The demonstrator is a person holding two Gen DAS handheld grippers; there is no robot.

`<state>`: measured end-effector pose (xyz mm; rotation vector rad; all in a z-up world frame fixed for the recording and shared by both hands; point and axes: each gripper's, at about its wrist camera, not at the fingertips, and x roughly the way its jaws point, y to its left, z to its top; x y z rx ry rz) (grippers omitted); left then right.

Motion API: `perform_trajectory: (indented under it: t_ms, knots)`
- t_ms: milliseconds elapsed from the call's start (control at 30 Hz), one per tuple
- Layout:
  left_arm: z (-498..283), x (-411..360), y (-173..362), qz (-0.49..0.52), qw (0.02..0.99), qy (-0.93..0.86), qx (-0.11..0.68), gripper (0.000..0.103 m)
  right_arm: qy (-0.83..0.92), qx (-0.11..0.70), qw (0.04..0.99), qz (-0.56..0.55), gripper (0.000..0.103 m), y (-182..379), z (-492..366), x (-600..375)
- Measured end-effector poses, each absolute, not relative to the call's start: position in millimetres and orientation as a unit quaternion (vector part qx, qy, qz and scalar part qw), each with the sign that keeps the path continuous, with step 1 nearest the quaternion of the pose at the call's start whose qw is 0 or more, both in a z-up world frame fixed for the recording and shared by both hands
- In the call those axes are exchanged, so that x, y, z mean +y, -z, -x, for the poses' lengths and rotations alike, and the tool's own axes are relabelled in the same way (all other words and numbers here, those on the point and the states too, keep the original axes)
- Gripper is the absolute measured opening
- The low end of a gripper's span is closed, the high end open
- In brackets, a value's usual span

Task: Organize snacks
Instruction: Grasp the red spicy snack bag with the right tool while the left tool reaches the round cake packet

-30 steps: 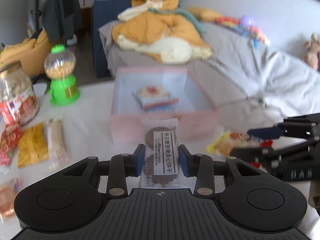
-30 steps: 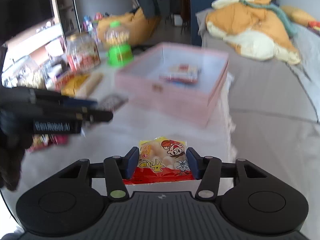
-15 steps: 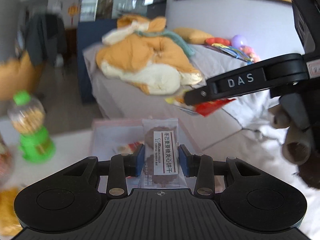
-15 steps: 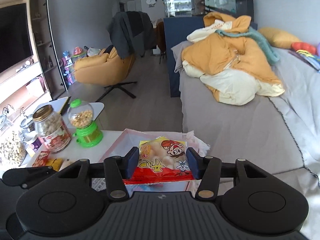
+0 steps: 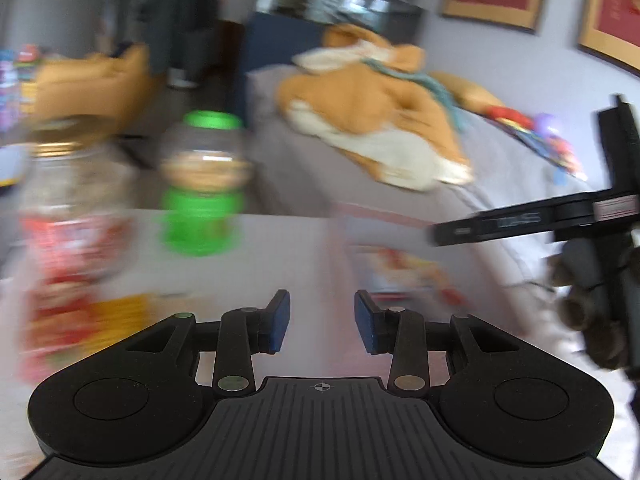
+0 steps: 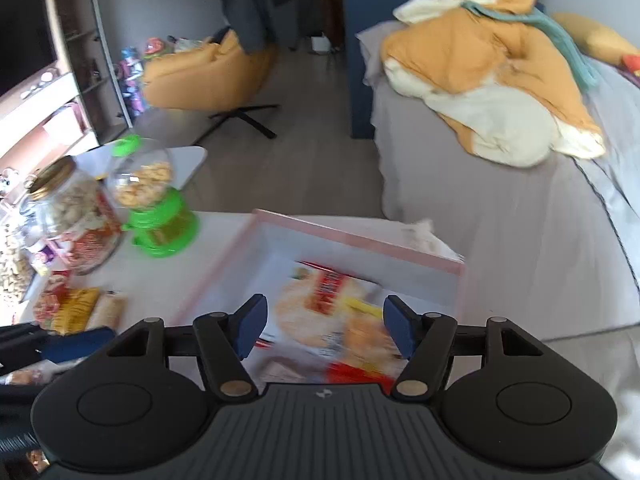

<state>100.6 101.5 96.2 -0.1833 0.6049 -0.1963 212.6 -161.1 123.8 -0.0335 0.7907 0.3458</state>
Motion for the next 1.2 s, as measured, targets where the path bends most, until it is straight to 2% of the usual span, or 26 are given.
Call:
perform_trajectory:
  t_ms: [200,400,533,633,733,967,1200]
  knots:
    - [-35,193,-93,0.095,0.948,-0.042,0.3,0.04,-0.258,0.371,0.891,0.039,0.075,-139,-181,-87]
    - [0,233,-64,0.129,0.933,-0.076,0.328,0.04,-0.341,0.422,0.838,0.061,0.075,-111,-145,-2]
    - [3,230,-46,0.14,0.926,-0.061,0.345,0.041,-0.335,0.441,0.828,0.087,0.075,-85,-127,35]
    - [8,223,-46,0.109,0.943,-0.07,0.307,0.041,-0.329,0.462,0.819,0.086,0.075,-73,-120,35]
    - [4,231,-46,0.138,0.94,-0.086,0.3,0.04,-0.349,0.475,0.803,0.085,0.075,-69,-97,25]
    - [-2,216,-36,0.149,0.934,-0.069,0.317,0.041,-0.369,0.453,0.793,0.173,0.076,-50,-34,30]
    - [9,195,-40,0.131,0.928,-0.016,0.349,0.041,-0.358,0.402,0.811,0.232,0.084,-42,-19,21]
